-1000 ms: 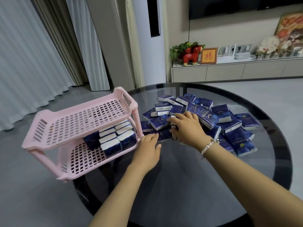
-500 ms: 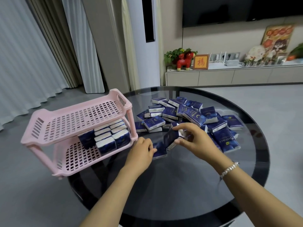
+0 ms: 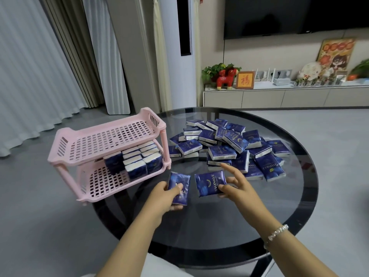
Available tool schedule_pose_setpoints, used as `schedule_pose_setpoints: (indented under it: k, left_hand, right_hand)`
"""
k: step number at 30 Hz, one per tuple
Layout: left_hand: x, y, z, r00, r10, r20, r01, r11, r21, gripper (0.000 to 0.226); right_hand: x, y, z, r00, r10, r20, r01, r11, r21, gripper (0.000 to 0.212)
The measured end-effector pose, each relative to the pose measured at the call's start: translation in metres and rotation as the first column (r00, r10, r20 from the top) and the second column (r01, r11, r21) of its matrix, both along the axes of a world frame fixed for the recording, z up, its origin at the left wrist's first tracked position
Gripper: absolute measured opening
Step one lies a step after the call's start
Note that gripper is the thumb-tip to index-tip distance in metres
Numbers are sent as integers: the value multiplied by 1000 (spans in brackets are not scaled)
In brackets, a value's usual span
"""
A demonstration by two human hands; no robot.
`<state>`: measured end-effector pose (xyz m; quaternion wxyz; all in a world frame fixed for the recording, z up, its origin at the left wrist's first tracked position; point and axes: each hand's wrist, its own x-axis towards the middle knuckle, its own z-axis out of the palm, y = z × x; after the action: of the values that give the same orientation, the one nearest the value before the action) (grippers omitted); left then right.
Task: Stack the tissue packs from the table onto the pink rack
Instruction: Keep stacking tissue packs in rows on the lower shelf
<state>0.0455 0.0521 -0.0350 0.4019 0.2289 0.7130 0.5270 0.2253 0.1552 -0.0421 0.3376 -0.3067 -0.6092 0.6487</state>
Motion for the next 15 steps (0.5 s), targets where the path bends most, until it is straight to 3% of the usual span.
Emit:
schedule_pose_setpoints:
  k: [3, 5, 8, 11, 15]
  left_hand:
    - [7, 3, 1, 994, 39, 98, -44, 998, 45, 27]
    - [9, 6, 0, 991, 46, 129, -57, 995, 85, 23]
    - [11, 12, 1, 975, 23, 220, -65, 980, 186, 14]
    - [17, 16, 6, 916, -40, 398, -83, 954, 288, 25]
    - [21, 24, 6, 917, -74, 392, -73, 935, 346, 41]
  right_hand:
    - [-13, -10, 2, 985, -77, -156, 41, 975, -220, 32]
    - [-21, -16, 4, 974, -149, -172, 93, 951, -294, 21]
    - [-34, -23, 2, 972, -208, -109, 179, 957, -230, 13]
    - [-46, -30, -2, 970, -228, -82, 214, 966, -144, 12]
    - [-55, -31, -5, 962, -268, -54, 265, 963, -58, 16]
